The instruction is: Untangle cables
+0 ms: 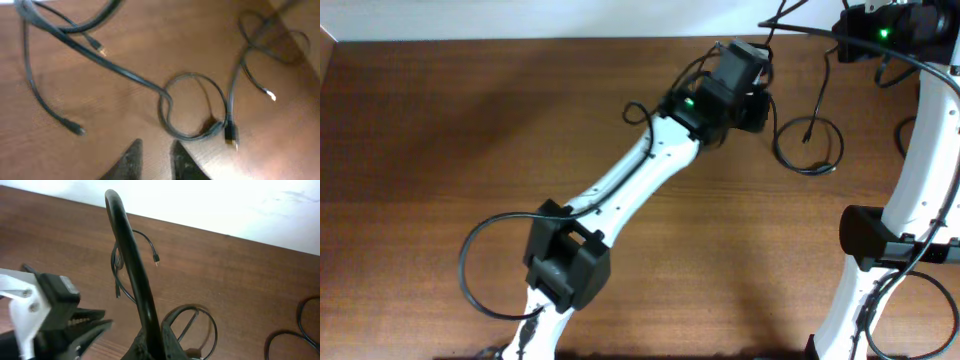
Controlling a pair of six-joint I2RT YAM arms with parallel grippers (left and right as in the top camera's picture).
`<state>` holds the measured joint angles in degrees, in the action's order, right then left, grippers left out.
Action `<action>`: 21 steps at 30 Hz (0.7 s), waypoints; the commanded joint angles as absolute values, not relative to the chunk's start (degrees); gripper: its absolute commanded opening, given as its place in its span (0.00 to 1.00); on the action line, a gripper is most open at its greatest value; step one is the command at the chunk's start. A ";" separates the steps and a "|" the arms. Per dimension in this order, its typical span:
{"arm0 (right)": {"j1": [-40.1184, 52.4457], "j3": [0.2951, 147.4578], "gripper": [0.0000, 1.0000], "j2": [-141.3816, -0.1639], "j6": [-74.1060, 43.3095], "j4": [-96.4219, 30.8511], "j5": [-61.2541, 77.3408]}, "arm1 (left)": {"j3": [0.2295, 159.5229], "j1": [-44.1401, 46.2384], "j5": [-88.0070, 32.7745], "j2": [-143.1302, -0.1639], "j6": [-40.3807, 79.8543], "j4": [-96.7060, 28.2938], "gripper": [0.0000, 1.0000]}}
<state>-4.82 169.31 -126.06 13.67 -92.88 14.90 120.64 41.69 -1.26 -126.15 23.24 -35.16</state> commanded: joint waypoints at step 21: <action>-4.89 169.82 0.04 -126.30 13.21 -94.54 15.86 | 140.68 44.07 21.96 -140.97 59.53 -34.76 0.25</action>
